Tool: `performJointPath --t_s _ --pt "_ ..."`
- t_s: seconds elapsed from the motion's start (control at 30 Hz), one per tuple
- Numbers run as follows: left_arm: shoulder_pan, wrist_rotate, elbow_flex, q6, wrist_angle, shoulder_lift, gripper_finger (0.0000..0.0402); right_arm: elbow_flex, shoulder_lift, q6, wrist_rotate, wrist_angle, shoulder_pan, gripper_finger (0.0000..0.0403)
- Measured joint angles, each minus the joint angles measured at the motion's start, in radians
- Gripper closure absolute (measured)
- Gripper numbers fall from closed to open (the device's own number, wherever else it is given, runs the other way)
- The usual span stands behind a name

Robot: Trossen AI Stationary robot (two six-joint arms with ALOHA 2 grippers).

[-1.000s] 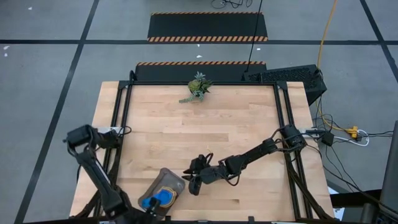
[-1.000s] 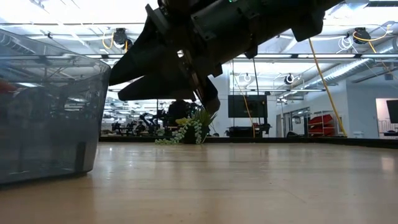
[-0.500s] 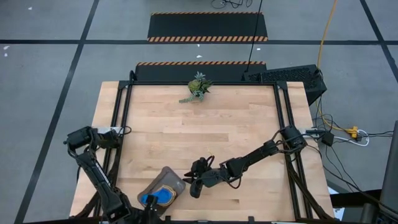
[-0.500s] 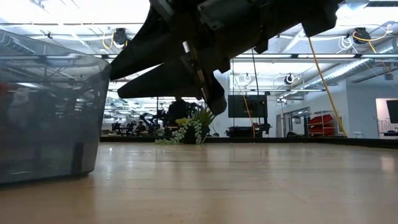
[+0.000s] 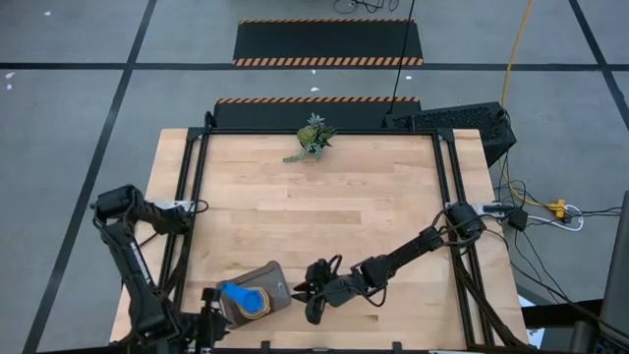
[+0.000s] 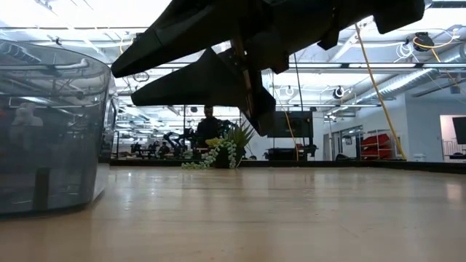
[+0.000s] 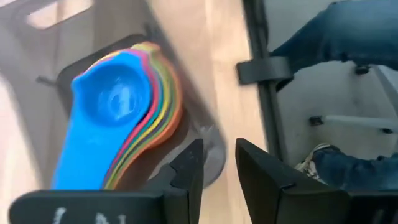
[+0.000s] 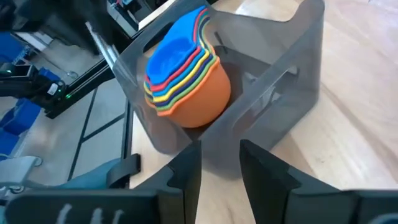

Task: Nest measuring cups in basket
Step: Return to Home Position

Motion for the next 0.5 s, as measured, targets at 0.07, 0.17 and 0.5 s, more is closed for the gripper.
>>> performJointPath --t_s 0.07,0.17,0.5 --pt "-0.013 -0.016 0.0 -0.033 -0.052 -0.014 0.0305 0.0 0.0 0.008 0.001 0.001 0.006 0.03" --pt "-0.02 -0.017 0.001 -0.084 -0.119 -0.014 0.0305 0.0 0.0 0.015 0.002 0.015 0.014 0.03" --pt "-0.037 -0.083 0.001 -0.153 -0.224 -0.059 0.0305 0.0 0.0 0.023 0.034 0.019 0.022 0.03"
